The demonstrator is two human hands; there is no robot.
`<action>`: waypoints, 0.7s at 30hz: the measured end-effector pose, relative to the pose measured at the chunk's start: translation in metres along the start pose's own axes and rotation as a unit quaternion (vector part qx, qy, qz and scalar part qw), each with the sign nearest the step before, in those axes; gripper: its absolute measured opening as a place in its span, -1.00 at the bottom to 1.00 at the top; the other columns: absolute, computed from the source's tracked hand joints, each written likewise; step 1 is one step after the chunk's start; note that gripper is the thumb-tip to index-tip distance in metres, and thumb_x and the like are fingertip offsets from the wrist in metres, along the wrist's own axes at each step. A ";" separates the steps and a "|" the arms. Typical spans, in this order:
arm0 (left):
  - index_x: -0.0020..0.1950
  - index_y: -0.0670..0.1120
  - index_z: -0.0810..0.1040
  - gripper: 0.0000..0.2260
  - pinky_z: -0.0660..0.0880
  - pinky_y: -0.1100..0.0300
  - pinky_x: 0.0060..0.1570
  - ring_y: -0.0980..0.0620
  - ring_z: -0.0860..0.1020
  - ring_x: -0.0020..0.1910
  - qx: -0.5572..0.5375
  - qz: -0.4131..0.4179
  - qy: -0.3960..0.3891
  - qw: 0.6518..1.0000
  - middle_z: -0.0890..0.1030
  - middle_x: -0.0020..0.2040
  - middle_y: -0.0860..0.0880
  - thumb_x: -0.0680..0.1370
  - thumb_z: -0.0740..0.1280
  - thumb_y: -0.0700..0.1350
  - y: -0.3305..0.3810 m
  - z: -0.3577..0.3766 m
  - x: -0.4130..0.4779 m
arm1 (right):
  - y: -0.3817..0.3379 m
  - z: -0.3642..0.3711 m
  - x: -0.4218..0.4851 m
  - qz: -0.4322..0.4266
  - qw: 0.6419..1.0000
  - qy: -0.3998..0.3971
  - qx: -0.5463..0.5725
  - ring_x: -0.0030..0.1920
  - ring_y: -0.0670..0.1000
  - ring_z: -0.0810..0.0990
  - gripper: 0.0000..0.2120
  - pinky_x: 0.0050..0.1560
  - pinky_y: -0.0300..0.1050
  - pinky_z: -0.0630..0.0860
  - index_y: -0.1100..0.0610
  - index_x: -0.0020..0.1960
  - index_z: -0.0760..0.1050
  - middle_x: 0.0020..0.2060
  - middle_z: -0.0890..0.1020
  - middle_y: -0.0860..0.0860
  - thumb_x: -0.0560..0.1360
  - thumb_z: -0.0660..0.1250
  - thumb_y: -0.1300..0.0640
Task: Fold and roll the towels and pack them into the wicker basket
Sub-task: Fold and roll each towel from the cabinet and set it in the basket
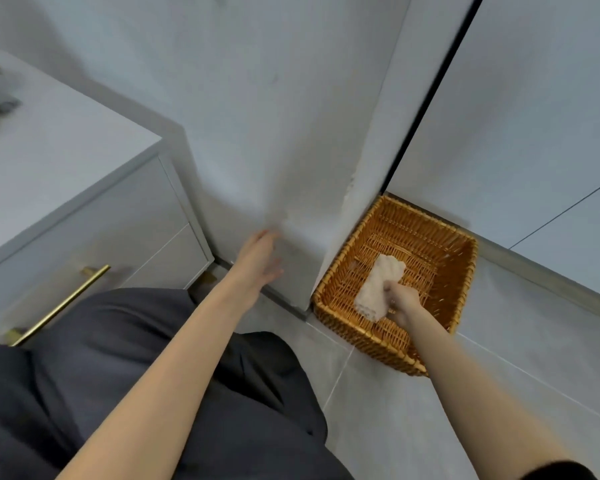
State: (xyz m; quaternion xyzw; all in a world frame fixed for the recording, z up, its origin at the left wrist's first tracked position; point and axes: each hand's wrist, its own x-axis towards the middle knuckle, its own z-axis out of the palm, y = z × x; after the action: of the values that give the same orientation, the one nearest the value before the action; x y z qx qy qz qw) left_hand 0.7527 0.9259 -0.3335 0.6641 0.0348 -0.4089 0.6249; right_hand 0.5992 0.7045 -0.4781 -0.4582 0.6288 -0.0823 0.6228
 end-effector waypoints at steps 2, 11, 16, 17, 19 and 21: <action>0.49 -0.03 0.25 -0.58 0.43 0.05 0.17 -0.14 0.39 0.35 -0.044 -0.009 -0.018 0.999 0.30 0.46 -0.14 0.64 0.18 -0.03 0.003 -0.002 0.005 | 0.002 0.013 0.013 0.016 1.000 0.001 0.010 -0.13 0.07 0.51 -0.69 -0.28 0.03 0.53 0.27 0.27 0.37 -0.07 0.51 0.14 0.54 0.24 0.27; 0.48 0.05 0.25 -0.59 0.39 -0.02 0.32 -0.14 0.39 0.37 -0.066 -0.008 -0.048 0.997 0.34 0.45 -0.14 0.63 0.16 0.06 0.002 -0.003 0.021 | 0.031 0.059 0.066 0.080 0.995 0.003 -0.067 0.18 0.22 0.52 -0.56 0.01 0.18 0.56 0.29 0.38 0.21 0.16 0.48 0.22 0.56 0.26 0.28; 0.44 0.02 0.30 -0.58 0.43 0.03 0.28 -0.07 0.47 0.29 -0.077 -0.016 -0.027 0.997 0.43 0.38 -0.15 0.60 0.23 0.05 0.006 -0.002 0.028 | 0.044 0.074 0.082 0.097 0.990 -0.025 -0.101 0.22 0.20 0.49 -0.59 0.13 0.15 0.53 0.36 0.39 0.28 0.24 0.49 0.24 0.57 0.23 0.30; 0.44 0.00 0.30 -0.56 0.44 0.04 0.27 -0.07 0.48 0.28 -0.084 -0.021 -0.025 0.996 0.44 0.37 -0.16 0.59 0.25 0.05 0.006 -0.002 0.033 | 0.046 0.078 0.088 0.093 0.989 -0.026 -0.113 0.25 0.21 0.48 -0.58 0.20 0.17 0.50 0.36 0.38 0.28 0.26 0.48 0.25 0.56 0.24 0.30; 0.45 -0.03 0.30 -0.53 0.45 0.05 0.25 -0.07 0.49 0.27 -0.090 -0.022 -0.026 0.995 0.46 0.34 -0.17 0.57 0.26 0.06 0.006 -0.004 0.033 | 0.052 0.081 0.093 0.085 0.986 -0.016 -0.141 0.26 0.21 0.48 -0.57 0.23 0.17 0.48 0.36 0.37 0.29 0.26 0.48 0.25 0.54 0.28 0.30; 0.44 -0.03 0.32 -0.54 0.47 0.07 0.22 -0.07 0.50 0.26 -0.095 -0.021 -0.033 0.995 0.49 0.31 -0.18 0.57 0.26 0.06 0.006 -0.007 0.033 | 0.056 0.080 0.094 0.058 0.979 0.007 -0.193 0.18 0.20 0.51 -0.62 0.20 0.13 0.50 0.35 0.28 0.37 0.15 0.52 0.24 0.51 0.33 0.29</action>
State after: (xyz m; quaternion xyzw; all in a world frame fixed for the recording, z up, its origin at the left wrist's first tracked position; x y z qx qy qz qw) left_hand 0.7808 0.9150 -0.3489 0.5874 0.0665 -0.4381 0.6772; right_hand 0.6601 0.7099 -0.5998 -0.5320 0.6626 0.0735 0.5220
